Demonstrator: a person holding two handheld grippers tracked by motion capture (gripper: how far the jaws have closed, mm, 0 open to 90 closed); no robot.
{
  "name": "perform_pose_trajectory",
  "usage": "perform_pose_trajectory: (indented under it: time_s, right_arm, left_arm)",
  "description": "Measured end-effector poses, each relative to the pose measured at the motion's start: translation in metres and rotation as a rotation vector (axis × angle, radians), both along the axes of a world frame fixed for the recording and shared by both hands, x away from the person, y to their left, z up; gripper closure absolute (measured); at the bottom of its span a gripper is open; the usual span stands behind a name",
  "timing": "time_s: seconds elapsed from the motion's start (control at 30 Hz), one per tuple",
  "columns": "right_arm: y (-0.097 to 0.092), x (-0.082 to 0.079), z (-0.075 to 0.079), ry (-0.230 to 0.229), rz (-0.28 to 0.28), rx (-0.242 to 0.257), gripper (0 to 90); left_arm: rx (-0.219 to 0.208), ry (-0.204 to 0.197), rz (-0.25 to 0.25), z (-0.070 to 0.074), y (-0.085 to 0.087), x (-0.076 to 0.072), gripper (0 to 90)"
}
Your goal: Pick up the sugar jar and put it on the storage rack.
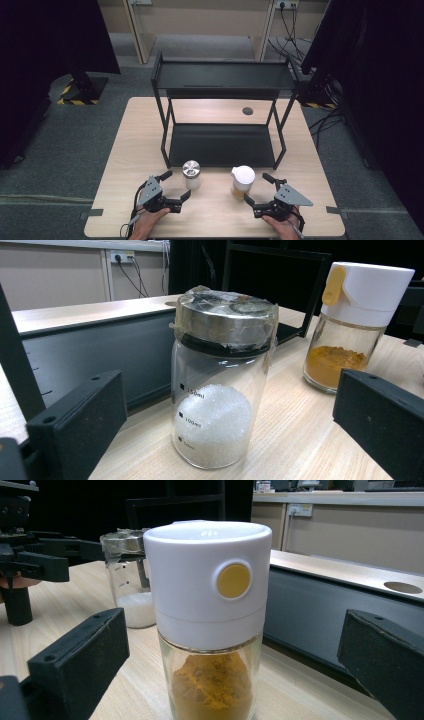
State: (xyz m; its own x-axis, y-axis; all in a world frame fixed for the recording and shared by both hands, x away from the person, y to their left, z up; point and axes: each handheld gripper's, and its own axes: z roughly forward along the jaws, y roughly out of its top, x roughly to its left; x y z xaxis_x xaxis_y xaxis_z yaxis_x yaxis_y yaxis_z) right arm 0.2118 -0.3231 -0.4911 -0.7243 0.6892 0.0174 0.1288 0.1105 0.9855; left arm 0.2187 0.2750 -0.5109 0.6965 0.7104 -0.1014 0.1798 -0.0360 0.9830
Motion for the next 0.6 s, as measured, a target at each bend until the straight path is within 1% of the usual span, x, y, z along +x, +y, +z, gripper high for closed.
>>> perform_pose_trajectory:
  time_s: [0.3, 0.6]
  right_arm:
    - [-0.002, -0.0005, -0.0018, -0.006, -0.004, 0.014, 0.5]
    - [-0.0015, -0.0014, -0.0025, -0.01, -0.006, 0.018, 0.5]
  left_arm:
    - [-0.002, 0.003, -0.002, 0.0008, -0.0007, 0.0007, 0.1]
    - [0.003, -0.007, -0.003, 0.0014, -0.001, -0.0013, 0.1]
